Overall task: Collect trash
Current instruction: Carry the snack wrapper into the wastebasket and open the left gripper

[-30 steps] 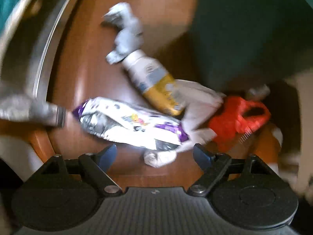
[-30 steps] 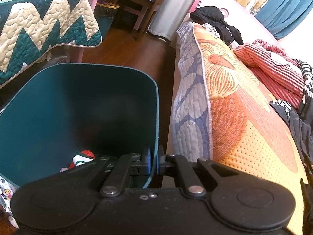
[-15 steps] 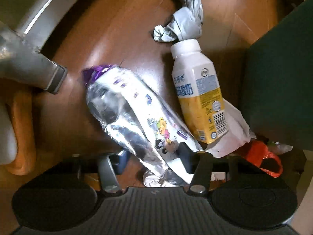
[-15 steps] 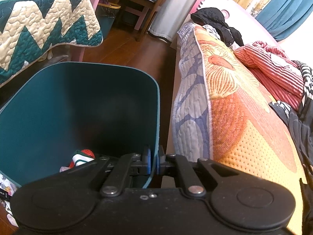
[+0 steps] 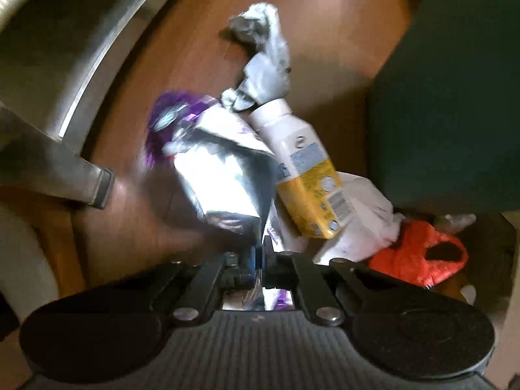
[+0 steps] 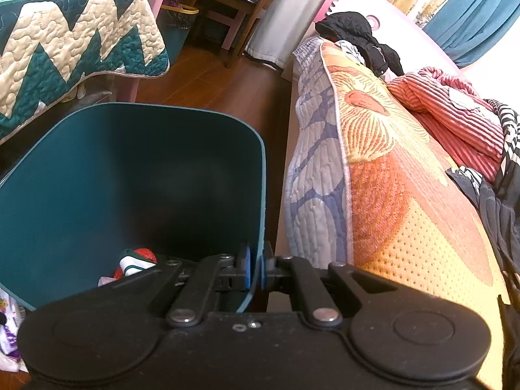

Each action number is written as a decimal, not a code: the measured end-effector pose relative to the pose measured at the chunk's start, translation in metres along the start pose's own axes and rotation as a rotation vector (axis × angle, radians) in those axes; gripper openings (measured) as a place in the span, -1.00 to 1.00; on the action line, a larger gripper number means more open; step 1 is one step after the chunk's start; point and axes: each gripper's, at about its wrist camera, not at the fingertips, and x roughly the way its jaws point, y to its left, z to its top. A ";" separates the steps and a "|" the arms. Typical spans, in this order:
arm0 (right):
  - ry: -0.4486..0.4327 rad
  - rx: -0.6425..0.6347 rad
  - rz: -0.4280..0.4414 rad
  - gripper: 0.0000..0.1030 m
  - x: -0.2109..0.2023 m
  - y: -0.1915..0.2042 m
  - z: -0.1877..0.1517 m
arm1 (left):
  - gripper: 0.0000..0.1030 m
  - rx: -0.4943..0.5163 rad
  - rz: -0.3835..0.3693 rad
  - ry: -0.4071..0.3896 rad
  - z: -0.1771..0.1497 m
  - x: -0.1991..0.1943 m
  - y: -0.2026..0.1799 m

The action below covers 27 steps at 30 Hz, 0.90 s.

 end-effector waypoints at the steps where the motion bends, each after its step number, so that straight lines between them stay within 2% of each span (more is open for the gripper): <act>1: 0.000 -0.002 0.000 -0.90 0.000 0.000 0.000 | -0.95 0.023 -0.008 -0.003 -0.003 -0.008 -0.003; 7: 0.002 0.000 0.004 -0.89 0.001 -0.002 -0.001 | -0.95 0.175 -0.086 -0.047 -0.025 -0.060 -0.033; 11: 0.004 0.005 0.009 -0.90 0.001 -0.003 -0.001 | -0.95 0.309 -0.186 -0.074 -0.046 -0.109 -0.065; 15: -0.004 -0.006 0.010 -0.90 -0.002 0.002 0.001 | -0.95 0.421 -0.304 -0.169 -0.056 -0.173 -0.086; 20: -0.023 -0.033 0.022 -0.90 -0.008 0.010 0.004 | -0.95 0.424 -0.397 -0.304 -0.034 -0.243 -0.098; 24: -0.039 -0.067 0.025 -0.89 -0.012 0.018 0.008 | -0.95 0.456 -0.392 -0.425 -0.002 -0.277 -0.117; 27: -0.049 -0.089 0.026 -0.89 -0.016 0.026 0.010 | -0.95 0.460 -0.367 -0.408 0.027 -0.271 -0.130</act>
